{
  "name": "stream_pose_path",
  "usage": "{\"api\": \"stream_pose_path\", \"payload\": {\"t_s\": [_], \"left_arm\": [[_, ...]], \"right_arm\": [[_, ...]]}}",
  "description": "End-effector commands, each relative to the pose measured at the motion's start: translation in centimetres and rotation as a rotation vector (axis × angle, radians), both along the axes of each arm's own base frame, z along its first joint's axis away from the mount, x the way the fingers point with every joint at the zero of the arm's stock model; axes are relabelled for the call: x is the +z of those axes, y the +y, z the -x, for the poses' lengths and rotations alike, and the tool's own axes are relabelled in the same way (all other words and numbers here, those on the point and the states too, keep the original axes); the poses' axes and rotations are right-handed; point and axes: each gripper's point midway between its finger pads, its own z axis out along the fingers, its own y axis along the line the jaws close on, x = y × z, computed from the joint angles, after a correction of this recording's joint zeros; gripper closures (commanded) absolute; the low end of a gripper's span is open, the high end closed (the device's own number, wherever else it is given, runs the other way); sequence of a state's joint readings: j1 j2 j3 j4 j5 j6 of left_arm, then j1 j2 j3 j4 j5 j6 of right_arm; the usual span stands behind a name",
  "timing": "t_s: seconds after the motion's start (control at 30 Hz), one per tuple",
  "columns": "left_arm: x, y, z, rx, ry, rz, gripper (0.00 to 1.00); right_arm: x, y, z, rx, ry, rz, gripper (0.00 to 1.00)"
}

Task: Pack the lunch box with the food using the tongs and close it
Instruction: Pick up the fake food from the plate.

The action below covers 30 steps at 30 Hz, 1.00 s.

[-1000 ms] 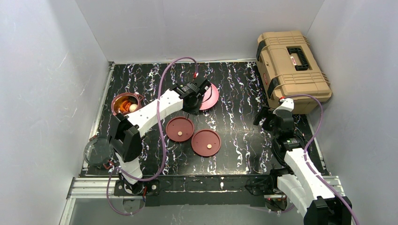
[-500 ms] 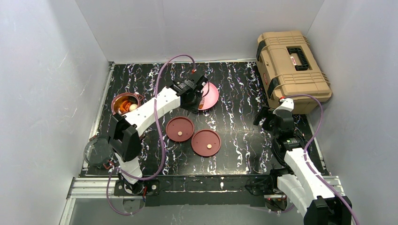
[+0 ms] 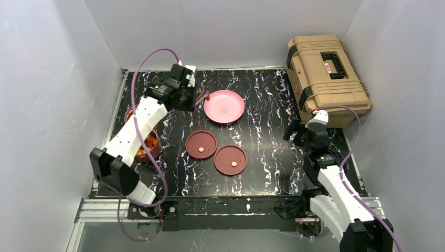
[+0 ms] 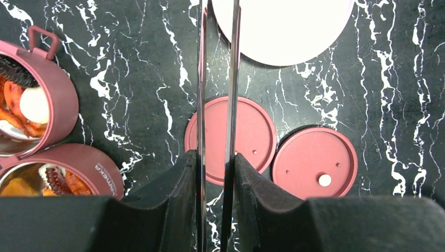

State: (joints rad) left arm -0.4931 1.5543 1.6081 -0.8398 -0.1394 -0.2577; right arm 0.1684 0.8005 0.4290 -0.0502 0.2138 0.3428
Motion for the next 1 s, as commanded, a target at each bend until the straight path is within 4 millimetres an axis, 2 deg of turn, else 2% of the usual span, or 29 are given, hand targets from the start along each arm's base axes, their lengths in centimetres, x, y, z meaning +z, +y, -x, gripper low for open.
{"api": "stream_pose_path", "payload": {"t_s": [0.0, 0.23, 0.47, 0.7, 0.97], "left_arm": [[1.4, 1.0, 1.7, -0.025, -0.008, 0.052, 0.90], [2.0, 1.9, 2.4, -0.007, -0.020, 0.082, 0.90], [3.1, 3.9, 3.8, 0.031, -0.026, 0.101, 0.90], [3.5, 8.3, 7.1, 0.167, -0.011, 0.056, 0.90], [4.6, 15.2, 11.8, 0.356, -0.058, -0.115, 0.91]], "right_arm": [[1.5, 0.2, -1.0, -0.005, -0.051, -0.015, 0.00], [1.6, 0.0, -1.0, -0.009, -0.054, -0.010, 0.00], [1.6, 0.0, -0.9, -0.008, -0.053, -0.010, 0.00], [1.7, 0.0, -0.9, -0.011, -0.055, -0.009, 0.00], [1.6, 0.1, -0.9, -0.006, -0.054, -0.013, 0.00]]}}
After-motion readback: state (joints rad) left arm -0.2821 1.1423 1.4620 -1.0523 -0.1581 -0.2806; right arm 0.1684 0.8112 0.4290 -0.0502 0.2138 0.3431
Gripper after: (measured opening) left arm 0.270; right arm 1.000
